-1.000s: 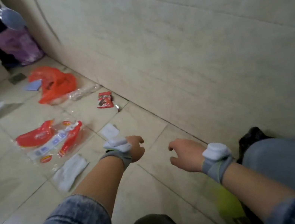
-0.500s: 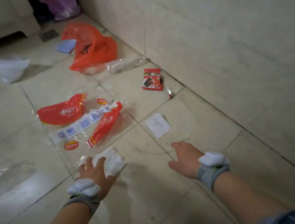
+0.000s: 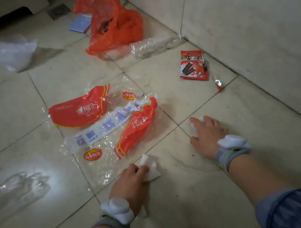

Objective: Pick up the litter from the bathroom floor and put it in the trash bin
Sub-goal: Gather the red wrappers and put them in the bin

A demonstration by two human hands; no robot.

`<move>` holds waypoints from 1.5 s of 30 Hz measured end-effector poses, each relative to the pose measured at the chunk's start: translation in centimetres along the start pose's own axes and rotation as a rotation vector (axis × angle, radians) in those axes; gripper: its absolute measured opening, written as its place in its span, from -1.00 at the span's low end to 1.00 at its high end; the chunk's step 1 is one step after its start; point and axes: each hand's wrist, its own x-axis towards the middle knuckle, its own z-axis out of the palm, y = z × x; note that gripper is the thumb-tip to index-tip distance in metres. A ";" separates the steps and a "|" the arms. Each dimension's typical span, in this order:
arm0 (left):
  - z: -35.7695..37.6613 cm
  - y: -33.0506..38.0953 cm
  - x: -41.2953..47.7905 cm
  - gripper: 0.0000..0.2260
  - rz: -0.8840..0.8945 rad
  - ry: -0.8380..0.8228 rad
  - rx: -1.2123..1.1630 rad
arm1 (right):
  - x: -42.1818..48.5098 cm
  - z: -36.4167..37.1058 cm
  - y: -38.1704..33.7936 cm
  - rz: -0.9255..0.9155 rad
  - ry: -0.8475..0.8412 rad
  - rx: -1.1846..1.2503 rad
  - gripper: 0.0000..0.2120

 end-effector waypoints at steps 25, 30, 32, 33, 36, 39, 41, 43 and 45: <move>-3.2 7.9 6.7 -0.82 -0.072 0.218 -0.462 | -3.1 -2.6 4.6 -0.047 0.062 0.264 -0.66; -3.4 14.2 4.4 -0.86 -0.071 0.106 -0.709 | -6.9 -5.8 7.5 0.077 0.110 0.507 -0.74; -3.8 16.9 2.7 -0.84 -0.012 0.077 -0.686 | -9.0 -7.4 9.1 0.158 0.153 0.745 -0.73; -4.0 18.2 1.8 -0.84 0.027 0.077 -0.681 | -10.1 -8.4 9.9 0.191 0.169 0.852 -0.75; -5.2 23.5 -1.4 -0.80 0.138 0.047 -0.669 | -14.2 -11.0 13.5 0.258 0.147 1.012 -0.79; -7.0 27.6 -2.9 -0.75 0.264 0.057 -0.612 | -17.5 -12.7 15.2 0.282 0.128 1.084 -0.71; -8.4 31.2 -4.8 -0.74 0.268 0.049 -0.579 | -20.5 -14.5 17.1 0.277 0.145 1.149 -0.71; -10.0 35.4 -7.5 -0.71 0.310 -0.016 -0.596 | -24.0 -17.2 19.5 0.263 0.161 1.206 -0.73; -12.0 39.0 -10.2 -0.71 0.322 -0.052 -0.618 | -27.3 -20.1 21.5 0.246 0.156 1.289 -0.74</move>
